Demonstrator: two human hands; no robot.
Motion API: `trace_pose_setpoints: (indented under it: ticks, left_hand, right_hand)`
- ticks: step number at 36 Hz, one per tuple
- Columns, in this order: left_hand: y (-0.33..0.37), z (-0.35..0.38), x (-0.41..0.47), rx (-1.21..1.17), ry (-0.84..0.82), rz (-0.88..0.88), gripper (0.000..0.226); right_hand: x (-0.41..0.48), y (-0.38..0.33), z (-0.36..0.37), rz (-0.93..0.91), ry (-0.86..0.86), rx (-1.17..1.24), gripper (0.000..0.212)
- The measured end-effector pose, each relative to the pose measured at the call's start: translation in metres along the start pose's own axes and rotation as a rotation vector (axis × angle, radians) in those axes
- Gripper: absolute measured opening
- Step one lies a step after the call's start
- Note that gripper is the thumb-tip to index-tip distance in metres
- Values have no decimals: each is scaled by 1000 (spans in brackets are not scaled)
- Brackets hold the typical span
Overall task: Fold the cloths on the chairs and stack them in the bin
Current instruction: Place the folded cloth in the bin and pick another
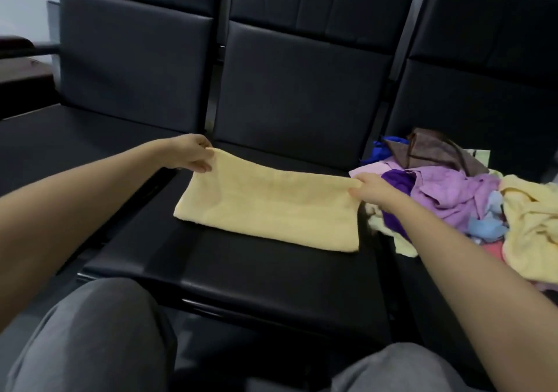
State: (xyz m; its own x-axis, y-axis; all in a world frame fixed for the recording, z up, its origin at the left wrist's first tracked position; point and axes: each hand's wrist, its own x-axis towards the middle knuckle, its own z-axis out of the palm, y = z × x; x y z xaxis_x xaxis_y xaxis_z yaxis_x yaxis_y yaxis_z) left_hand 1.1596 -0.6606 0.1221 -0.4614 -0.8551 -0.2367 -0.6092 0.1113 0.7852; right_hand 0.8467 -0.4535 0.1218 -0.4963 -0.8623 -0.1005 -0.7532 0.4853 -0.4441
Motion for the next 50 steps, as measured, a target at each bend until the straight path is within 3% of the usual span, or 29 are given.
trace_pose_setpoints:
  ticks: [3, 5, 8, 11, 13, 15, 19, 22, 26, 31, 35, 37, 38, 40, 42, 44, 50]
  left_hand:
    - [0, 20, 11, 143, -9, -38, 62]
    - [-1, 39, 15, 345, 2, 6, 64]
    - [0, 71, 16, 447, 59, 237, 55]
    - [-1, 108, 12, 542, -97, 460, 49]
    - [-8, 133, 12, 724, -233, 460, 49]
    - [-17, 149, 16, 812, -239, 404, 49]
    - [-14, 157, 24, 774, -121, 256, 49]
    - [-11, 165, 27, 741, 0, 102, 50]
    - [8, 178, 16, 607, 96, -128, 54]
    - [36, 192, 6, 210, -20, -238, 61]
    - [49, 194, -19, -262, -335, -277, 62]
    - [45, 182, -28, -241, -407, -204, 64]
    - [40, 175, -31, -172, -374, -126, 55]
    - [22, 158, -37, -65, -186, 83, 32]
    - [-3, 143, -37, -20, -2, 251, 39]
    - [-24, 130, -34, 107, 72, 348, 42]
    - [-47, 110, -15, 427, -124, 385, 53]
  right_hand:
    - [14, 4, 13, 63, -84, 5, 68]
    - [20, 10, 24, 101, -117, -80, 76]
    - [27, 14, 43, 97, -46, -30, 65]
    - [25, 15, 61, 67, 19, -21, 51]
    - [21, 12, 73, 17, 78, -53, 43]
    - [15, 7, 86, -49, 127, -78, 42]
    - [10, -3, 111, -123, 215, -207, 41]
    - [6, -19, 122, -30, 317, -145, 38]
    - [-1, -42, 126, -114, 313, -149, 32]
    - [-6, -48, 127, -132, 63, -119, 39]
    - [-6, -25, 124, -45, 43, -49, 43]
    - [-4, -10, 116, 1, 65, 87, 48]
    - [-4, -4, 112, 35, 65, 182, 49]
    - [-7, 5, 104, 61, 61, 319, 47]
    - [-8, 12, 98, 29, 39, 327, 43]
    - [-11, 17, 93, -17, 9, 240, 40]
    - [-21, 21, 86, -108, -192, 145, 48]
